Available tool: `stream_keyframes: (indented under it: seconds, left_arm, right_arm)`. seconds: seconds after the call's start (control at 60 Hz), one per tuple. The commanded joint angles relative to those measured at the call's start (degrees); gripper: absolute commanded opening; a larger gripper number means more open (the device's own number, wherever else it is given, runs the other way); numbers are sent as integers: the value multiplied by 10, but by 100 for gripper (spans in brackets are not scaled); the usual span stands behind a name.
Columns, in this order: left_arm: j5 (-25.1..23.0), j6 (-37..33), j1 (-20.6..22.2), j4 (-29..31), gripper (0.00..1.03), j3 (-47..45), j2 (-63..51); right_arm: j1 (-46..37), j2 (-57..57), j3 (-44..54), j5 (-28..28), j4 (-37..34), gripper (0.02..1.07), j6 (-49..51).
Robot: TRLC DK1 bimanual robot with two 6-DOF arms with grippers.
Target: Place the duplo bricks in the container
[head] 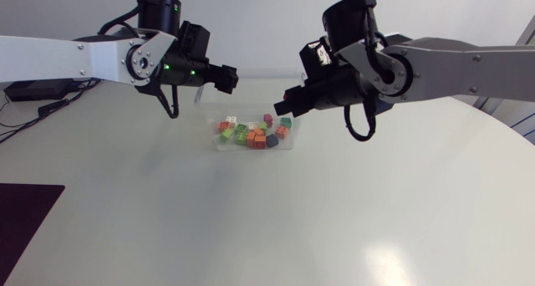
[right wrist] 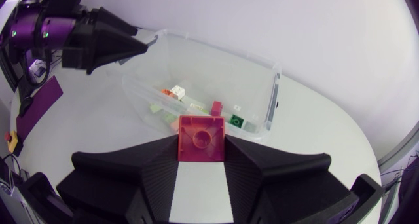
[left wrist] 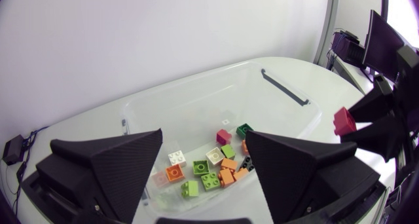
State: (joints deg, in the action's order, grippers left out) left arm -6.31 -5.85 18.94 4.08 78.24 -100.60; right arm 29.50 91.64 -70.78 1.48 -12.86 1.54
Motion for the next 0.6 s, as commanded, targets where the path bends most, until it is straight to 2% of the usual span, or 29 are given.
stream_keyframes:
  seconds: [0.0, 0.333, 0.583]
  left_arm:
    - [-2, -13, -3, 12, 98, -44, 72]
    - [-60, -134, -9, 115, 98, -197, 247]
    - [-100, -197, -6, 176, 98, -266, 291]
  right_arm:
    - [-4, 18, -29, -3, 6, 29, 3]
    - [-12, 96, -84, -4, 68, 29, 1]
    - [-19, 140, -124, -2, 86, 29, 5]
